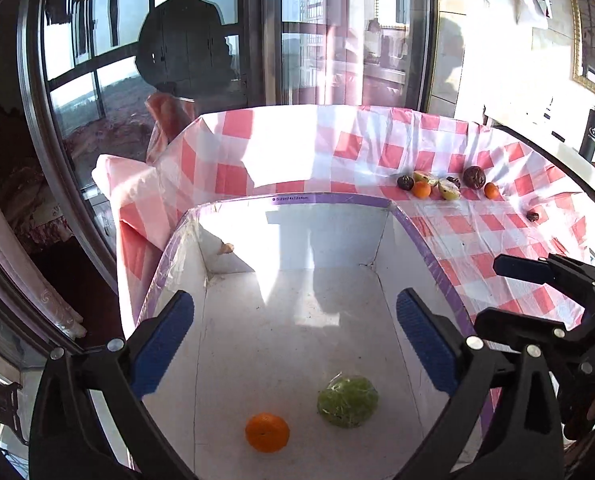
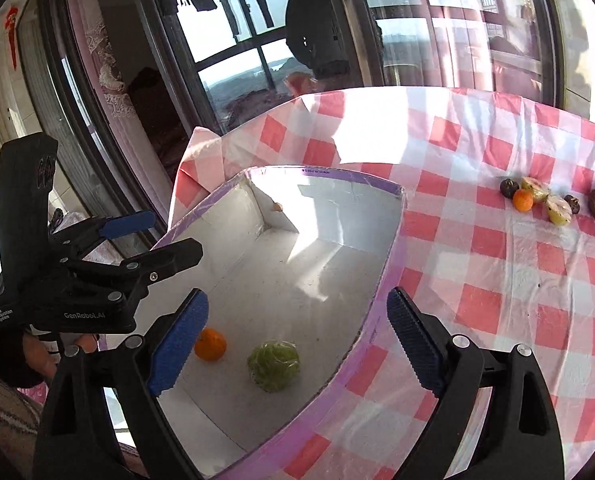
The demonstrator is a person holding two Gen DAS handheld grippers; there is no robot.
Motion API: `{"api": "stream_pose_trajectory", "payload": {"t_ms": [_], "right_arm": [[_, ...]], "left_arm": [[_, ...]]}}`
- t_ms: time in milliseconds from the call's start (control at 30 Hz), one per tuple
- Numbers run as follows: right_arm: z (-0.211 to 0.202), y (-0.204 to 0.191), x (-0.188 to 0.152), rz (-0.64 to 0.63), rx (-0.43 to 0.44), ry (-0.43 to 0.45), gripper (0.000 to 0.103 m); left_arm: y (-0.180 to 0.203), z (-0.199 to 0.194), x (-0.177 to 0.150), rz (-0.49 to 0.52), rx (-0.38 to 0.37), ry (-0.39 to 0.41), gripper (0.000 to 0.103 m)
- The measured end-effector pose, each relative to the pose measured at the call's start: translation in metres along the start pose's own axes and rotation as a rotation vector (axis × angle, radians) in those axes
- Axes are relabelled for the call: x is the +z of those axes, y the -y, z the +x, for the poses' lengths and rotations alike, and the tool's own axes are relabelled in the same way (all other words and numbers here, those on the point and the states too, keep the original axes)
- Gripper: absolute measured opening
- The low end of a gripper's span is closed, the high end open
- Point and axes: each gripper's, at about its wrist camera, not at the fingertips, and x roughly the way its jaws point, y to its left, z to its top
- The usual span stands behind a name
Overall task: Organize fruits
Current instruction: 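Move both grippers back toward the fruits on the checked cloth, then grasp the dark wrinkled fruit with the right gripper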
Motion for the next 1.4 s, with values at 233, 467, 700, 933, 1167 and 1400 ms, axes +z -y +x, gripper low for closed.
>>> {"api": "stream_pose_trajectory", "payload": {"t_ms": [233, 467, 700, 933, 1167, 1400], "right_arm": [[-0.033, 0.115, -0.023, 0.209, -0.215, -0.069, 0.088], [-0.061, 0.228, -0.039, 0.316, -0.437, -0.098, 0.088], [-0.078, 0.339, -0.054, 0.409, -0.666, -0.151, 0.088], [-0.061, 0.408, -0.055, 0.418, -0.737, -0.189, 0.082], [-0.036, 0.454, -0.036, 0.438, -0.794, -0.141, 0.078], [-0.019, 0.488, -0.01, 0.509, -0.814, -0.073, 0.079]], "left_arm": [[0.117, 0.025, 0.031, 0.149, -0.011, -0.006, 0.101], [0.218, 0.064, 0.012, 0.343, -0.117, -0.127, 0.101], [0.244, 0.124, -0.004, 0.209, -0.105, -0.353, 0.101], [0.267, 0.165, -0.033, 0.138, -0.019, -0.527, 0.101], [0.29, 0.18, -0.041, 0.129, 0.033, -0.587, 0.101], [0.299, 0.204, -0.033, 0.074, 0.066, -0.624, 0.101]]}}
